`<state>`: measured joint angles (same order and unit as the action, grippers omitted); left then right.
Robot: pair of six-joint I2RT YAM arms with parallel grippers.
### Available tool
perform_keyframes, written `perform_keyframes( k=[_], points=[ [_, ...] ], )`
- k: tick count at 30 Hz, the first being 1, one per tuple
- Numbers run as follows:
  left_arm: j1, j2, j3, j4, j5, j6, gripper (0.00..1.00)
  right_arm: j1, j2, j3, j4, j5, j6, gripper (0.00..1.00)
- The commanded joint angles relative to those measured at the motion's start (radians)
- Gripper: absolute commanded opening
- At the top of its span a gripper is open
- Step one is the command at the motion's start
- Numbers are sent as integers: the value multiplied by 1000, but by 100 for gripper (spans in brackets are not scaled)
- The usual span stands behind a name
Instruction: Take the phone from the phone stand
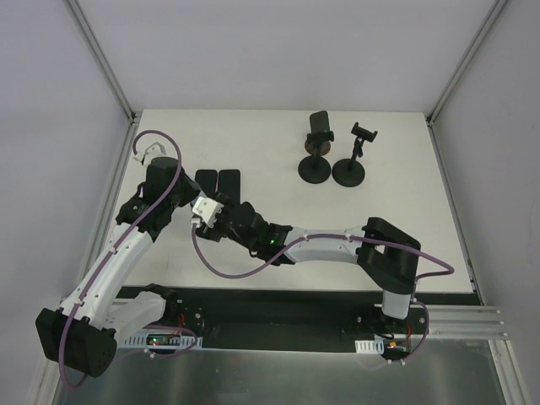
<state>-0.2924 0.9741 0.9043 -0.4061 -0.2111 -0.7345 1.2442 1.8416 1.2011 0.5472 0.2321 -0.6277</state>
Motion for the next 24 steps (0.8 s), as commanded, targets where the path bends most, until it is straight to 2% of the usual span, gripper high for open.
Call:
perform_keyframes(
  k=[1, 4, 5, 7, 8, 10, 11, 14, 15, 18, 23, 24],
  points=[
    [16, -12, 7, 52, 61, -51, 0, -3, 25, 46, 105, 113, -40, 64],
    [15, -3, 8, 55, 81, -55, 0, -6, 38, 51, 105, 148, -44, 49],
    [16, -2, 8, 56, 90, -60, 0, -6, 39, 48, 106, 159, -43, 39],
    [16, 3, 5, 59, 98, -60, 0, -8, 33, 43, 111, 196, -38, 28],
    [16, 5, 5, 62, 104, -57, 0, -6, 33, 40, 114, 210, -33, 17],
    [16, 8, 5, 66, 104, -52, 11, -8, 24, 35, 115, 251, -23, 7],
    [18, 8, 4, 66, 102, -52, 27, -9, 22, 26, 117, 265, -20, 1],
    [18, -2, -1, 72, 81, -40, 50, -11, 5, 9, 117, 305, -1, 1],
    [19, -6, -1, 75, 61, -36, 61, -11, 2, -6, 117, 314, 5, 1],
    [18, -29, -7, 85, 18, -8, 79, -28, -21, -41, 108, 342, 45, 1],
    [21, -101, -28, 110, -112, 75, 91, -92, -64, -75, 25, 308, 179, 1],
    [19, -113, -33, 115, -132, 86, 92, -106, -70, -77, 5, 297, 259, 1]
  ],
)
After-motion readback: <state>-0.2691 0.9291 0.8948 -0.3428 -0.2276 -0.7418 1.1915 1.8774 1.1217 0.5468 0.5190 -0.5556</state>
